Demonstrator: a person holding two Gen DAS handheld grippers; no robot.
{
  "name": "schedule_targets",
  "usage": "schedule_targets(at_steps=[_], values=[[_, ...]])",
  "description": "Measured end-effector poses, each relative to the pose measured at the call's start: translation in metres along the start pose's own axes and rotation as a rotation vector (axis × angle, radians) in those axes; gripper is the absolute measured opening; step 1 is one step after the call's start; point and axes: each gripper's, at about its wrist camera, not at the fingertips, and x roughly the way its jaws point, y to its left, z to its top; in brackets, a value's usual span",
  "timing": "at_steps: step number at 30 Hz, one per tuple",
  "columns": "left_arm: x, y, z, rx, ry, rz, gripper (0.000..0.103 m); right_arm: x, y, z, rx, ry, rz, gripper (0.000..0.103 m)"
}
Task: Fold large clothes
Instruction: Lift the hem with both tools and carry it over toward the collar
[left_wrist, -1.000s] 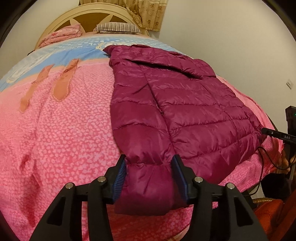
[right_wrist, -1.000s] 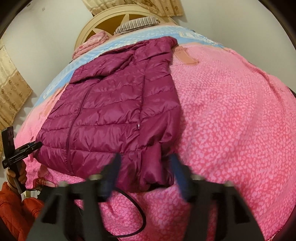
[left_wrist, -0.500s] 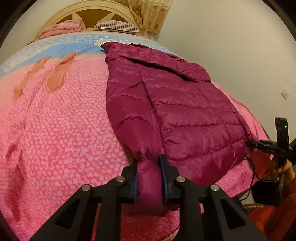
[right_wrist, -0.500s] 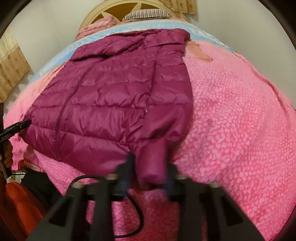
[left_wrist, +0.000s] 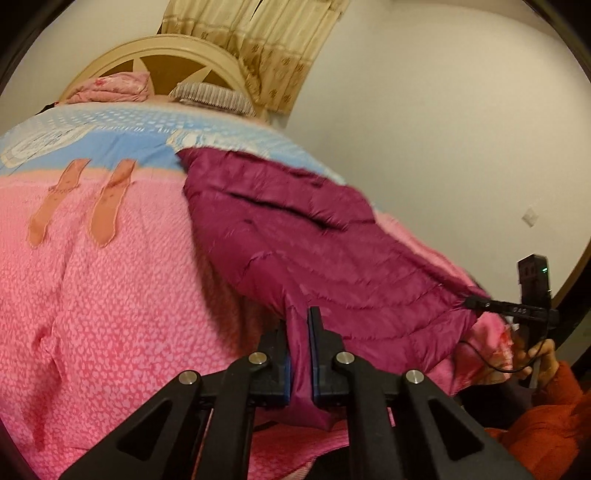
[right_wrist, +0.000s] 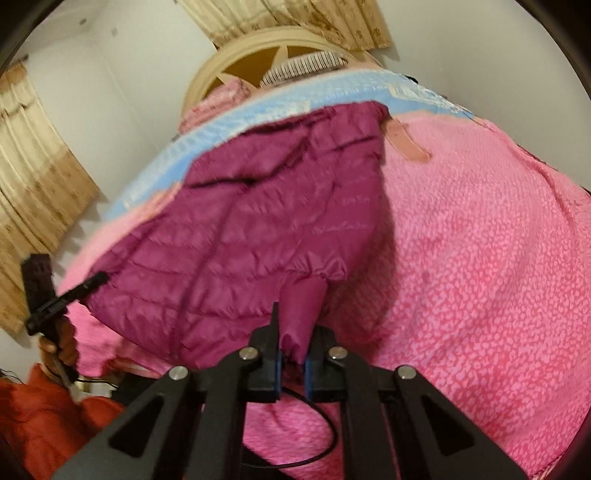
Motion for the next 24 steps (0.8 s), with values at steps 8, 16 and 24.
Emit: schedule_targets(at_steps=[8, 16, 24], values=[[-0.039, -0.025, 0.011, 0.054, -0.082, -0.076, 0.006, -0.035, 0.005, 0.011, 0.012, -0.066, 0.106, 0.011], [-0.038, -0.020, 0.036, 0.034, -0.118, -0.062, 0.006, -0.045, 0.003, 0.032, 0.036, -0.150, 0.150, 0.011], [-0.030, -0.011, 0.073, 0.025, -0.149, -0.037, 0.006, -0.052, -0.003, 0.054, 0.072, -0.217, 0.190, 0.011]])
